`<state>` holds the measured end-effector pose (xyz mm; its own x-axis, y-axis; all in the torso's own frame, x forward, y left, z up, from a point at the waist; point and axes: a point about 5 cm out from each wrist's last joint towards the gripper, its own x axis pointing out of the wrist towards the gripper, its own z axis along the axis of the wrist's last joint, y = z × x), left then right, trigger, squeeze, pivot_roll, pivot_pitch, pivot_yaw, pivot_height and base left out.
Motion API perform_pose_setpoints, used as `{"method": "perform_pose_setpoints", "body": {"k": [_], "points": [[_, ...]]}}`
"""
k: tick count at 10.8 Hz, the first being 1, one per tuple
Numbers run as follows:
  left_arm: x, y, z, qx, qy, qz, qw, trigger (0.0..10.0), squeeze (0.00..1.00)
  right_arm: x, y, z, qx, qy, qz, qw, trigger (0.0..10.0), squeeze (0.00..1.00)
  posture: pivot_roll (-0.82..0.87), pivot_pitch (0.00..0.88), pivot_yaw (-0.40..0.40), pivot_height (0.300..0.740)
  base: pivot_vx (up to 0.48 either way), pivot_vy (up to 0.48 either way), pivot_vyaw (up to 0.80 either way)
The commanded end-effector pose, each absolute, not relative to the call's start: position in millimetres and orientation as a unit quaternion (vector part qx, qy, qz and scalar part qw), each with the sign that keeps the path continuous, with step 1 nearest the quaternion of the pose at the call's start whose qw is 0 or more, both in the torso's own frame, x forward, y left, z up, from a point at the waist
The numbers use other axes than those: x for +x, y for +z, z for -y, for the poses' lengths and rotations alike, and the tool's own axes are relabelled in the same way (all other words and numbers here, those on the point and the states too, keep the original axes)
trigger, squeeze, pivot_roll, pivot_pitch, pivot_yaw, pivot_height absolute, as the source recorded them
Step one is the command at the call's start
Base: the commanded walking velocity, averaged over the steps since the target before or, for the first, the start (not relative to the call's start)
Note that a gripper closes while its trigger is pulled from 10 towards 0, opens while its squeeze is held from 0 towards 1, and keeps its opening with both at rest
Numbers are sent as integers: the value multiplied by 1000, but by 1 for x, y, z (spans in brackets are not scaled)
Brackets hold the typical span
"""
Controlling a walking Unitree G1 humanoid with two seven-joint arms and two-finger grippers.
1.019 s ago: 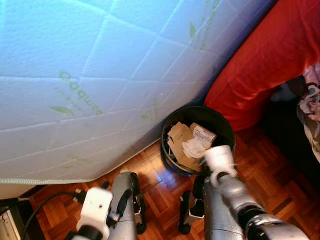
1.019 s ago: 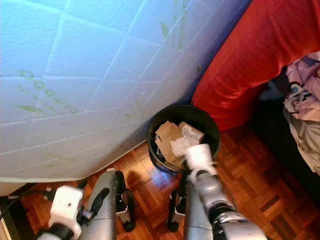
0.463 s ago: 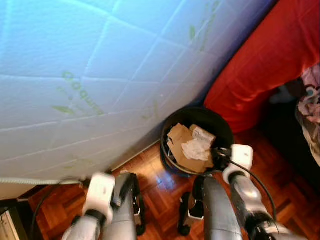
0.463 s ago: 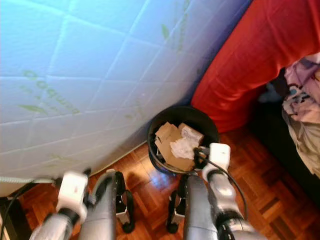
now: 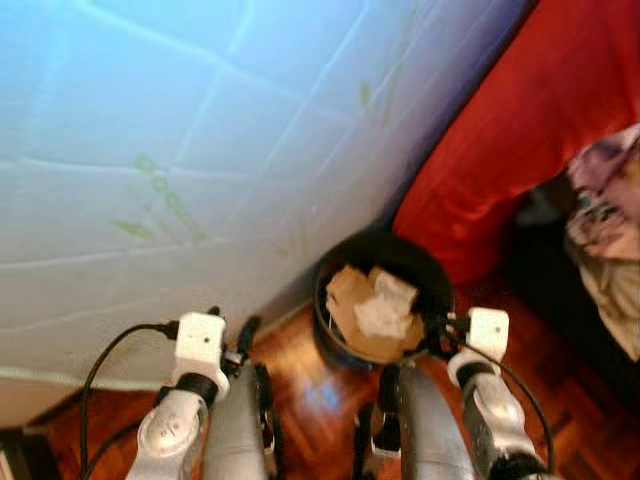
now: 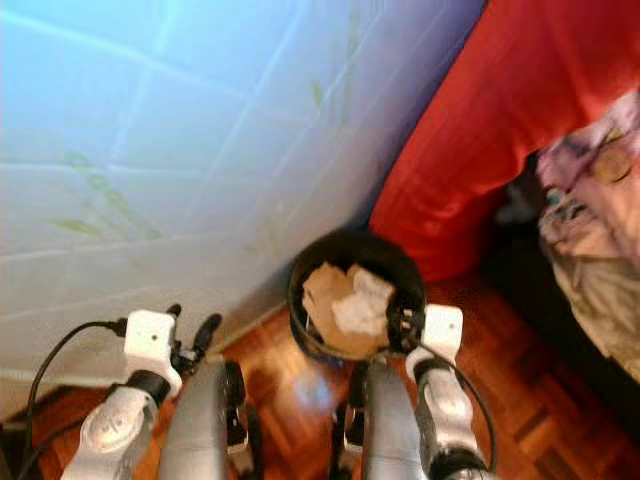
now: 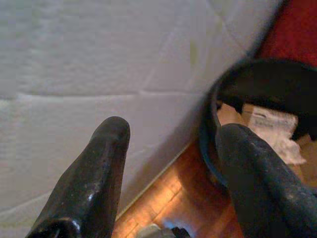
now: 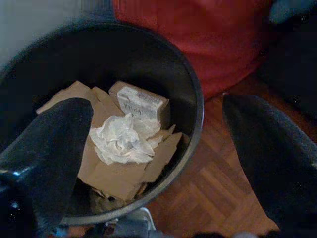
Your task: Clean up the room
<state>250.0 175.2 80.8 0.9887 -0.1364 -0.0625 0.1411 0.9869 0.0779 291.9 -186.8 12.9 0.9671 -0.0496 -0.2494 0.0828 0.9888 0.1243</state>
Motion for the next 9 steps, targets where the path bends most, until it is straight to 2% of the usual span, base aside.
{"method": "perform_pose_setpoints", "body": {"k": [1,3,9], "points": [[244,68,-179,34,-63,-50,996,10000,0,281,2,188,74,-42,-142,986,10000,0,149,178,-22,610,0,0,0],[251,63,-183,26,-55,-49,997,10000,0,280,0,188,71,-47,-149,985,10000,0,146,151,-20,619,0,0,0],[256,47,-183,16,-53,-64,996,10000,0,273,-10,192,73,-62,-181,979,10000,0,141,164,-25,729,0,0,0]]}}
